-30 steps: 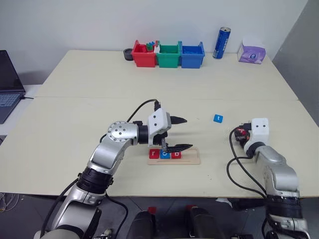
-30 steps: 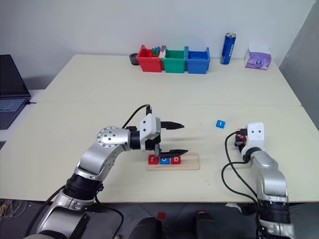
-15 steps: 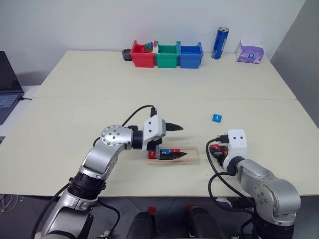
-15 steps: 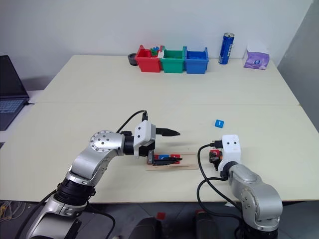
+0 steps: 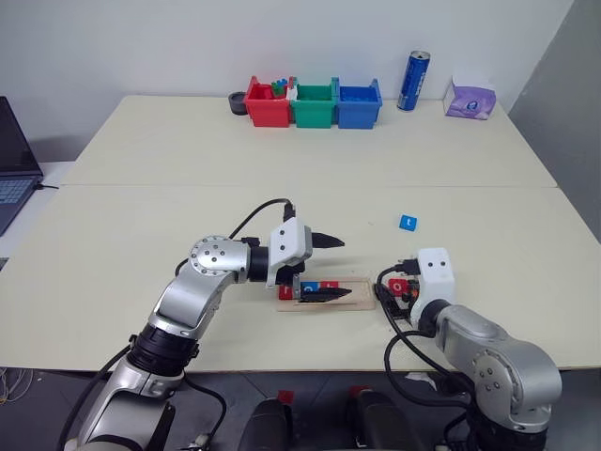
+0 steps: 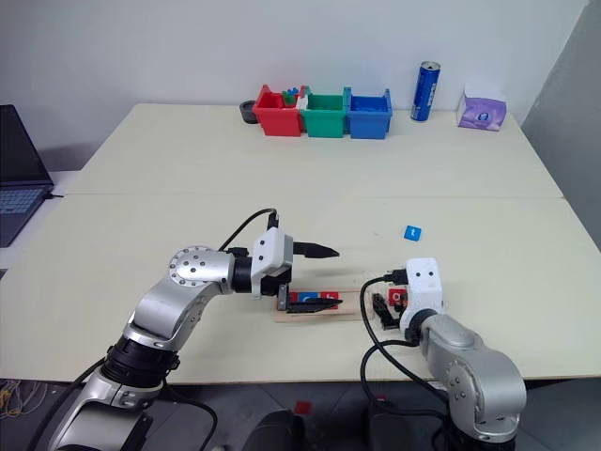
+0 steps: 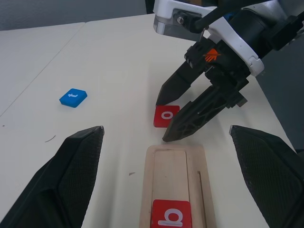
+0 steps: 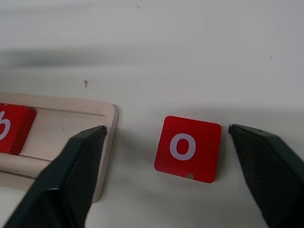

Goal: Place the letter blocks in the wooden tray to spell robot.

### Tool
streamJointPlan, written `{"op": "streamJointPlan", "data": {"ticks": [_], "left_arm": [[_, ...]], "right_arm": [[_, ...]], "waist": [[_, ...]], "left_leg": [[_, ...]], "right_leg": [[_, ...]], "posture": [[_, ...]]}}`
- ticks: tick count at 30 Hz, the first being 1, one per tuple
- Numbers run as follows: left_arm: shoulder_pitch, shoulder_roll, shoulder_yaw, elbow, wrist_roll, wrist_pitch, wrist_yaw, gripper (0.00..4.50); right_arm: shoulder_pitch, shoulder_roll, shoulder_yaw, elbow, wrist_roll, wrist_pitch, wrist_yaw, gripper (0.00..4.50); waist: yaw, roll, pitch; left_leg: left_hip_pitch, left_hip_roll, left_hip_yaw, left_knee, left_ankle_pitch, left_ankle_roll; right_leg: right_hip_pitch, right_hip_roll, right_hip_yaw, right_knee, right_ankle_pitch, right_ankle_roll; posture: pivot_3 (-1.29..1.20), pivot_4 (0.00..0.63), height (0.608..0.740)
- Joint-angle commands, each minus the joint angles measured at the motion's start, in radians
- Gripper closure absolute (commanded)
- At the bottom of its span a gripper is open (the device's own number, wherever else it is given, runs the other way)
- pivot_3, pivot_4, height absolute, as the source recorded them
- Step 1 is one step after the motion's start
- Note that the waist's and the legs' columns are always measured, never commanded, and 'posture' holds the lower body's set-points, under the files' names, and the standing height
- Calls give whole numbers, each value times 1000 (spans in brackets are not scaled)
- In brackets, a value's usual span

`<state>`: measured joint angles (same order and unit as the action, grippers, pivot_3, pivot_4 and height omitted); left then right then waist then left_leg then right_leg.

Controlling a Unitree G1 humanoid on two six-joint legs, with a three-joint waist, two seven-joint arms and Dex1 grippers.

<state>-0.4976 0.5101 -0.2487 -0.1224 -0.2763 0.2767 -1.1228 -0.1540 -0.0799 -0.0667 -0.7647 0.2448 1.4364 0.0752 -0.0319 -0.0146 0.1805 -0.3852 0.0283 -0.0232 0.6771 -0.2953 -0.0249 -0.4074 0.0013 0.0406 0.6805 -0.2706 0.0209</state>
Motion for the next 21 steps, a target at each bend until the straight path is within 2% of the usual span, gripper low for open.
{"op": "streamJointPlan", "data": {"ticks": [1,5,8,12,18,21], "left_arm": [[1,6,12,-43,-13,-1,3,0],[-6,4,13,-31,-12,-8,0,0],[-16,-5,10,-19,-10,-11,0,0],[-21,-6,-2,-6,-8,-21,-17,0],[-20,-5,-2,-9,-14,-13,-38,0],[-14,-4,-3,-10,-11,-17,-40,0]], "right_arm": [[-64,-68,-70,-33,18,-69,52,20],[-138,-246,-120,43,44,-265,198,20],[-123,-362,-169,179,135,-495,448,20],[-3,-543,-92,359,97,-915,807,20],[8,-642,9,627,81,-1146,1062,20],[-30,-650,56,728,58,-1219,1115,20]], "waist": [[0,0,0],[0,0,0],[1,-1,1],[3,-1,1],[-2,-2,1],[-1,-2,1]], "left_leg": [[0,0,0,0,0,0],[0,-1,1,0,0,0],[0,-1,1,0,0,0],[-2,0,1,-1,0,1],[1,-1,4,0,-1,1],[2,0,3,0,-1,1]], "right_leg": [[0,0,0,0,0,0],[0,0,-1,0,0,0],[0,0,-1,-1,-1,1],[0,0,-1,-2,0,1],[0,0,1,0,0,1],[1,0,0,0,0,1]], "posture": [[0,150,740],[0,150,740],[0,150,740],[0,150,740],[0,150,740],[0,150,740]]}}
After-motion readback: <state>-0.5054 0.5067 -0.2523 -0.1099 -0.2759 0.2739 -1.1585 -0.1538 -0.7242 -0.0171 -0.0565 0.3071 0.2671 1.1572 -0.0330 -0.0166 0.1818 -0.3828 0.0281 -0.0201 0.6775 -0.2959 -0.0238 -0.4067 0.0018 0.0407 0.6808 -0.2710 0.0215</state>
